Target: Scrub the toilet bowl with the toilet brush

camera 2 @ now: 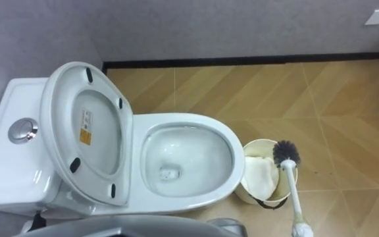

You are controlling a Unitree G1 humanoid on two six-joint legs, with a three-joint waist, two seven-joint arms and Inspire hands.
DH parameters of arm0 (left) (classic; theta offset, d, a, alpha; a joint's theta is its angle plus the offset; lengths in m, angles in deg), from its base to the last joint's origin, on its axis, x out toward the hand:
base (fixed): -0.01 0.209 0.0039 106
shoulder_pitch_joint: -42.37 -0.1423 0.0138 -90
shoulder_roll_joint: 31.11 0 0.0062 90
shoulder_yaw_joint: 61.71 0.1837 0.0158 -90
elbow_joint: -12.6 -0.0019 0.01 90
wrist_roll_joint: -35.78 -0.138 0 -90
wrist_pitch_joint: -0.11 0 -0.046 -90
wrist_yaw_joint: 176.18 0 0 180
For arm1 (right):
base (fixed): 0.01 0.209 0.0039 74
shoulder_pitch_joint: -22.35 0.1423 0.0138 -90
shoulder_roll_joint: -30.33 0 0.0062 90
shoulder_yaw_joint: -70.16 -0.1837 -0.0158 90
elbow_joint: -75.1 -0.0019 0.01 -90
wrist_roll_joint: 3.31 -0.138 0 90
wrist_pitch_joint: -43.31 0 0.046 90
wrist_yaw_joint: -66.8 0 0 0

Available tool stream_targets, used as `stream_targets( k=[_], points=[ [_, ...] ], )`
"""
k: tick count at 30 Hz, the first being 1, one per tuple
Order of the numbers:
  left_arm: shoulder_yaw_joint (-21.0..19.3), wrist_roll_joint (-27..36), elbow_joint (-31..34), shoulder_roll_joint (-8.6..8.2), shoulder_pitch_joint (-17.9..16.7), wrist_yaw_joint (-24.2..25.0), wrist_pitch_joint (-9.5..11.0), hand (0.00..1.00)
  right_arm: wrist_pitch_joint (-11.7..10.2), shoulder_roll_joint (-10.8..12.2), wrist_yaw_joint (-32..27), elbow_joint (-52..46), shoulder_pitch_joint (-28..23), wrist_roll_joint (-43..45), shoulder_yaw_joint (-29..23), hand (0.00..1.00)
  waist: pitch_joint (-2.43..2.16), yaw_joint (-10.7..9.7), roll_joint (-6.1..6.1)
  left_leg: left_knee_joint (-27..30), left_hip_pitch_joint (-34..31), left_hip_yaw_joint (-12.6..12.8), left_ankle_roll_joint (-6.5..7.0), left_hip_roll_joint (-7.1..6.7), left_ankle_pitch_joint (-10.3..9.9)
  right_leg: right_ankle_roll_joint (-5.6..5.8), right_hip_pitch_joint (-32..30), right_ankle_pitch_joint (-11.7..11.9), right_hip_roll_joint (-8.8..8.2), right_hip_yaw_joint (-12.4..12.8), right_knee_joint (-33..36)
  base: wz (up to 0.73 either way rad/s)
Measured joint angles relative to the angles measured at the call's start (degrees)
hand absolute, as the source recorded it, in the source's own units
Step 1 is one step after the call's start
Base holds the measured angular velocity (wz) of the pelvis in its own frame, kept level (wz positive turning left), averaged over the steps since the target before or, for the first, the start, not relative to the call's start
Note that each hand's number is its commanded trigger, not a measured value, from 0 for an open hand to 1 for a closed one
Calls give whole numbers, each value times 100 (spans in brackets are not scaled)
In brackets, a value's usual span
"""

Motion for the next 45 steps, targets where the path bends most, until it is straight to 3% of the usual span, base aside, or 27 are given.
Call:
stream_targets(
  k=[11,17,33,45],
  points=[
    [57,-92,-45,76,2,112,0,0,2,0,-53,-9,59,91,3,0,-2,-42,11,-1,-19,0,0,-3,0,14,-28,9,4,15,10,0],
    [25,-169,-36,76,-9,189,-1,0,3,1,-76,-25,96,518,3,0,-8,-28,23,-1,-24,2,0,-3,0,13,-32,10,9,23,6,0],
    [22,-178,-40,61,-5,278,-4,0,73,1,-98,4,262,503,3,0,-25,-21,-7,-1,-30,2,0,-3,0,12,-31,11,10,5,0,0],
    [82,-177,-135,23,42,353,-10,0,131,2,168,63,276,476,29,0,-15,102,29,-1,-19,-12,0,-1,0,5,-28,18,13,-14,-7,0]
  ],
)
